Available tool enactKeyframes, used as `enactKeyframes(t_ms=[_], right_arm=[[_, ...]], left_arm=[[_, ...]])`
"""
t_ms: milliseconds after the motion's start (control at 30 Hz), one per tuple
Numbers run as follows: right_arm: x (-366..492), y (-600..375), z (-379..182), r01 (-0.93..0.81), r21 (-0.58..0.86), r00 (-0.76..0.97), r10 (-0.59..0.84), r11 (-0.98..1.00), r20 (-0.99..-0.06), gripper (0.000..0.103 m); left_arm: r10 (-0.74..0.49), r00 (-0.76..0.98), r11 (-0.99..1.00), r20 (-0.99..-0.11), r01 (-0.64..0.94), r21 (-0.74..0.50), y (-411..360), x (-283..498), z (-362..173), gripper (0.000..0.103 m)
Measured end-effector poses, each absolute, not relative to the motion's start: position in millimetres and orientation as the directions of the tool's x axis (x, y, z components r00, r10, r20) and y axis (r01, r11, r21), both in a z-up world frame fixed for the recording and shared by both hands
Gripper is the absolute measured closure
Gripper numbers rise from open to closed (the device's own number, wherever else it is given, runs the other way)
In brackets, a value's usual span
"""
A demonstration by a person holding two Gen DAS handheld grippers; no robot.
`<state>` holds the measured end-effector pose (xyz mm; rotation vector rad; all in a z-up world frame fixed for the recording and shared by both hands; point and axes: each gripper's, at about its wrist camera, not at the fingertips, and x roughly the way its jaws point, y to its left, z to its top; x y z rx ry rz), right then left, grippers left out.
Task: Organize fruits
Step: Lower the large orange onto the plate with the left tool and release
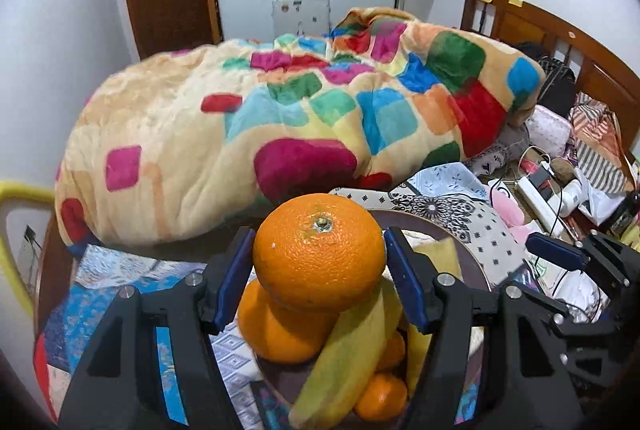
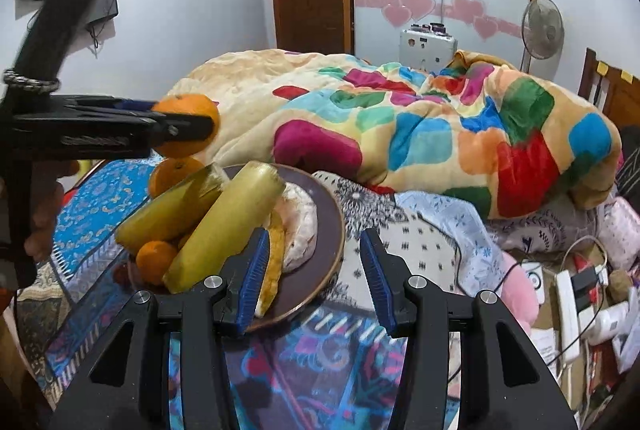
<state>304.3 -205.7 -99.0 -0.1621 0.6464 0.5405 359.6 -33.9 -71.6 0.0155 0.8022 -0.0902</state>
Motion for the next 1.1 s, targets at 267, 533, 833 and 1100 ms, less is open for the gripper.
enactKeyframes(t_ms=[267,533,833,1100], right_arm=[[313,-200,-97,-0.539,0.002,0.67,0.43,0.842,-0.605,0.059],[309,-193,-103,-0.554,-0.002,0.655,0.434,0.833,-0.619,0.059],[306,-193,-99,-0.549,-0.011,0.662,0.427,0.836,-0.616,0.059],[296,-195,-93,-0.538,0.0,0.669,0.427,0.843,-0.608,0.058]], left_arm=[[-0.097,0.649,0.994,-0.755,0.095,-0.047,-36,387,-94,0.038],[-0.086,0.622,0.993,-0.779,0.117,-0.016,-45,393,-107,0.037],[-0.168,0.579,0.985,-0.798,0.123,-0.118,-34,392,-106,0.036],[-0.121,0.65,0.987,-0.751,0.156,-0.024,-42,353,-81,0.033]])
